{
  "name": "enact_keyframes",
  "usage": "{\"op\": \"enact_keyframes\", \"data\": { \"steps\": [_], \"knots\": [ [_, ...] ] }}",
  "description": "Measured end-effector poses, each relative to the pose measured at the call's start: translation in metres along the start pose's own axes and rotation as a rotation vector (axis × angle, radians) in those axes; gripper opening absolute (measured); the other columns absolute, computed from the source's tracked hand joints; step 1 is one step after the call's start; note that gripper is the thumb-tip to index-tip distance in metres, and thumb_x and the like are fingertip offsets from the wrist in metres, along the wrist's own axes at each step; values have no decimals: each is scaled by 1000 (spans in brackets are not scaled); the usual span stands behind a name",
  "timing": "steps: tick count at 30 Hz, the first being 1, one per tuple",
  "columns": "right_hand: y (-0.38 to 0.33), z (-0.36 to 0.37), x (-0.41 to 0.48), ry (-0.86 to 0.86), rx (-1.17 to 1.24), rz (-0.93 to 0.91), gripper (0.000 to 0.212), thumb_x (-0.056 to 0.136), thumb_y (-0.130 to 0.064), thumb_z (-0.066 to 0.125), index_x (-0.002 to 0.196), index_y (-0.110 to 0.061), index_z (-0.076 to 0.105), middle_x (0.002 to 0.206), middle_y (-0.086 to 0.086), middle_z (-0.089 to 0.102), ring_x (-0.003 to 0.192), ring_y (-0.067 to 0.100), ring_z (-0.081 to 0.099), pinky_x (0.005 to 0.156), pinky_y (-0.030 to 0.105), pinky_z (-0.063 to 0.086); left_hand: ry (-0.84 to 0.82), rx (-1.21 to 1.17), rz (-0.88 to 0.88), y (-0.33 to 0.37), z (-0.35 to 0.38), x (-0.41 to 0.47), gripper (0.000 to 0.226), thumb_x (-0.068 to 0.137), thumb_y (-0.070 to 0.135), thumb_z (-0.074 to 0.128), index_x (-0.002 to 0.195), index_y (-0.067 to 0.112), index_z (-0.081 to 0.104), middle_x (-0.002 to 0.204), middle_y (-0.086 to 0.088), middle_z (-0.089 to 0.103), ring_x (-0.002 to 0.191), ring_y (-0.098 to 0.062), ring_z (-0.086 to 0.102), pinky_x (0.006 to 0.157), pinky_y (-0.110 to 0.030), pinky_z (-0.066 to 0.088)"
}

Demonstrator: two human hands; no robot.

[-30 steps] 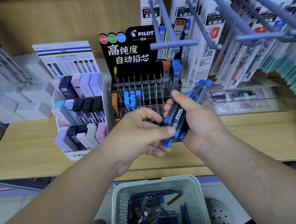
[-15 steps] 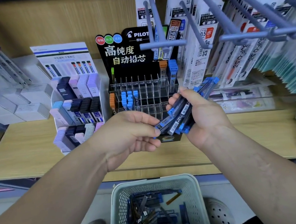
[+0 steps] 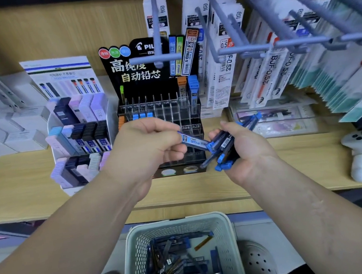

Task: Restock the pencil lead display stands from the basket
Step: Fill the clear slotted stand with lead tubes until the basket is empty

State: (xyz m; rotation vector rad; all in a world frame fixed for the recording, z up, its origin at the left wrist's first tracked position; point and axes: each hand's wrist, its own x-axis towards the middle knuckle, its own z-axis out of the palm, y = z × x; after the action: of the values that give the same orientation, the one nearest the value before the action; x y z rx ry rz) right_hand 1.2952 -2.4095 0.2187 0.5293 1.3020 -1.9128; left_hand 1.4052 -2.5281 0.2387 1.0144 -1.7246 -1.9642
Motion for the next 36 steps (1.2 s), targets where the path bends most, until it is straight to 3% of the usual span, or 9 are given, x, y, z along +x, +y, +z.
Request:
{"op": "enact_keyframes", "data": {
  "steps": [6,10,16,23,24,26,27,31,36],
  "knots": [
    [-4,-2,0,-32,27,41,15,95,-11,68,82,-8,63,64,6,68,50,13,66,46,24,54,105,23,142,10,12,4,11,85,-10,65,87,1,66,59,-7,67,54,-18,66,54,-26,57],
    [-6,-6,3,-65,50,50,17,97,-9,65,81,-6,61,66,8,64,50,17,64,51,28,57,187,5,231,18,7,12,15,85,-8,64,79,6,65,60,-7,66,53,-18,65,53,-27,55],
    [-12,-12,6,-101,67,55,9,97,-9,65,89,-8,60,66,7,64,53,17,64,52,28,58,235,-1,355,23,-4,26,14,86,-6,68,87,8,68,66,-6,68,58,-17,68,58,-25,55],
    [-16,-16,4,-121,100,55,12,97,-8,65,86,-9,59,65,7,64,51,17,65,51,27,57,211,313,534,25,16,44,24,87,4,74,84,28,69,73,-2,72,70,-18,73,73,-34,60],
    [-17,-17,4,-123,107,54,12,97,-8,65,86,-8,59,65,7,63,51,17,64,51,27,57,202,354,565,28,20,48,27,87,8,74,82,34,67,74,0,72,72,-15,72,75,-31,60],
    [-19,-16,4,-126,121,60,14,96,-8,65,85,-8,59,65,7,63,51,17,63,51,28,57,184,525,633,35,28,54,30,90,14,72,79,40,61,75,8,68,66,2,63,68,-10,51],
    [-20,-16,4,-130,129,62,14,96,-8,65,84,-7,59,65,7,62,51,17,63,51,28,57,164,608,659,39,31,55,26,91,15,71,81,38,62,74,12,63,63,5,57,63,-6,45],
    [-21,-16,5,-146,143,59,14,96,-7,65,84,-7,59,65,7,62,53,18,63,51,27,57,97,702,678,37,33,69,12,92,11,67,102,13,72,74,19,54,62,4,54,65,-13,45],
    [-22,-17,4,-148,131,54,15,96,-7,66,81,-8,60,66,7,63,54,17,64,51,28,57,112,832,680,44,30,71,10,95,19,65,103,18,71,71,1,56,60,-6,52,54,-14,40]
  ]
}}
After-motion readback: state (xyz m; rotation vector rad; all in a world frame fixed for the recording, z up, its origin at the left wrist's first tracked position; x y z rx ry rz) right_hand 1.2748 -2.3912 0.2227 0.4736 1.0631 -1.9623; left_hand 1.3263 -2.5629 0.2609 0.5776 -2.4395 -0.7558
